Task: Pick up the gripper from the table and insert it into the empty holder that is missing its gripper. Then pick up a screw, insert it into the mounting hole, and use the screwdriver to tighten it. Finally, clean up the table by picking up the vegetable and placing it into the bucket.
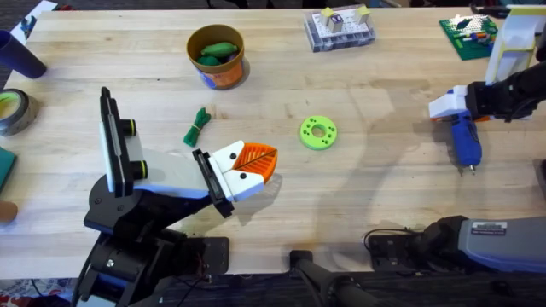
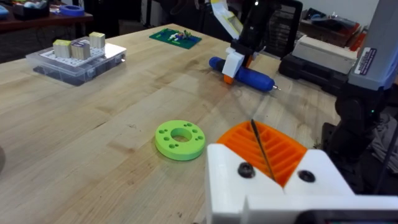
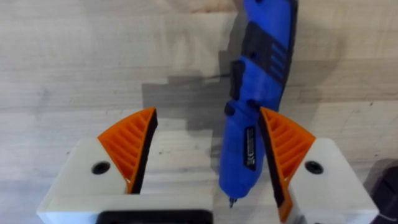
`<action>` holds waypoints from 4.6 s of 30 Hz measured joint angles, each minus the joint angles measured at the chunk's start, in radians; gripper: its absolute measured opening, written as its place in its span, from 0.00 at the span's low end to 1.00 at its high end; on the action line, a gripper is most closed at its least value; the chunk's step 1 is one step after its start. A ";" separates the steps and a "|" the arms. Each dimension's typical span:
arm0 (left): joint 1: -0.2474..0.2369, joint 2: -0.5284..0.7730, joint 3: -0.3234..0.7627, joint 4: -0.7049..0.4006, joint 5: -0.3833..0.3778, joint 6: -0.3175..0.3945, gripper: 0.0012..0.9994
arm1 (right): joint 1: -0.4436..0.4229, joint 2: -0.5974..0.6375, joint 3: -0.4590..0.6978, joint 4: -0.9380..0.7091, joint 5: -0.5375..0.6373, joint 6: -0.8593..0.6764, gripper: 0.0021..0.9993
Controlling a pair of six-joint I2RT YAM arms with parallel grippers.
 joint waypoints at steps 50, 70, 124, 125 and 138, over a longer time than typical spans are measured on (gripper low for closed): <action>0.000 0.000 0.000 -0.001 0.000 -0.004 0.01 | -0.040 0.227 0.058 0.160 0.073 -0.013 0.96; 0.000 0.000 0.000 -0.001 0.001 -0.004 0.01 | -0.060 0.224 0.060 0.190 0.061 0.030 0.02; 0.000 0.000 0.000 -0.001 0.001 -0.004 0.01 | 1.259 -0.625 -0.462 1.497 -0.119 0.523 0.02; 0.000 0.000 0.000 -0.001 0.001 -0.004 0.01 | 1.283 -0.612 -0.462 1.520 -0.119 0.524 0.02; 0.000 0.000 0.000 -0.001 0.001 -0.004 0.01 | 1.449 -0.501 -0.462 1.677 -0.140 0.502 0.02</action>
